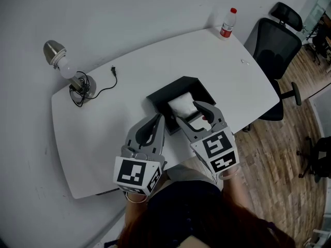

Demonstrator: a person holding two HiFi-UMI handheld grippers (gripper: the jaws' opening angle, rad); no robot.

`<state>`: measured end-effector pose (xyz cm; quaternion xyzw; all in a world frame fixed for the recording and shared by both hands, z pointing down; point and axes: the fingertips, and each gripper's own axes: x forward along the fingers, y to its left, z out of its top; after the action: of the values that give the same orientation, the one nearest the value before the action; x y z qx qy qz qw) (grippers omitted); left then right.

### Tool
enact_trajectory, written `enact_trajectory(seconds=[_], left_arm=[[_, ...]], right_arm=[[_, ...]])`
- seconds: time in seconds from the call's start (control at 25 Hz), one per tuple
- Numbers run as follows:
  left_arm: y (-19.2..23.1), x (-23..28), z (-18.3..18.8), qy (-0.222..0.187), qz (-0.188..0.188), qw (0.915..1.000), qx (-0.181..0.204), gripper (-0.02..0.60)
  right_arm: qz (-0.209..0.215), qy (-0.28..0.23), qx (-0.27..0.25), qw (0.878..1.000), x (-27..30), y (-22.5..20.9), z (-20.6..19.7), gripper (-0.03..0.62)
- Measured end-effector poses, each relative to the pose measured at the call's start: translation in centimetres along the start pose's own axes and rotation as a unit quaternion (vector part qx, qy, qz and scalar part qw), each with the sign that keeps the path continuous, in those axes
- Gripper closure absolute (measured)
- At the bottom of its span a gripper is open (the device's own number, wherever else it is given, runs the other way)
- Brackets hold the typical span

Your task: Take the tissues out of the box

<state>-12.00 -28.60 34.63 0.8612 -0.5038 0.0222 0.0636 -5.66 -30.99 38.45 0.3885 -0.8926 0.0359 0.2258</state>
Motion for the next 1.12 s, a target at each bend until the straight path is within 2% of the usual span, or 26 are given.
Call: enact_trajectory(seconds=[0.52, 0.8, 1.12], left_arm=[[1.5, 2.1, -0.9, 0.013, -0.004, 0.9998, -0.013, 0.555], [2.6, 3.0, -1.1, 0.015, 0.0, 0.9997, -0.019, 0.555], [3.6, 4.0, -1.3, 0.017, 0.002, 0.9994, -0.029, 0.555]], right_arm=[[0.009, 0.088, -0.012, 0.996, 3.7, -0.8, -3.1, 0.312], [0.016, 0.144, -0.051, 0.988, 5.5, -1.2, -4.4, 0.304], [0.029, 0.208, -0.062, 0.976, 6.8, -1.4, -6.3, 0.301]])
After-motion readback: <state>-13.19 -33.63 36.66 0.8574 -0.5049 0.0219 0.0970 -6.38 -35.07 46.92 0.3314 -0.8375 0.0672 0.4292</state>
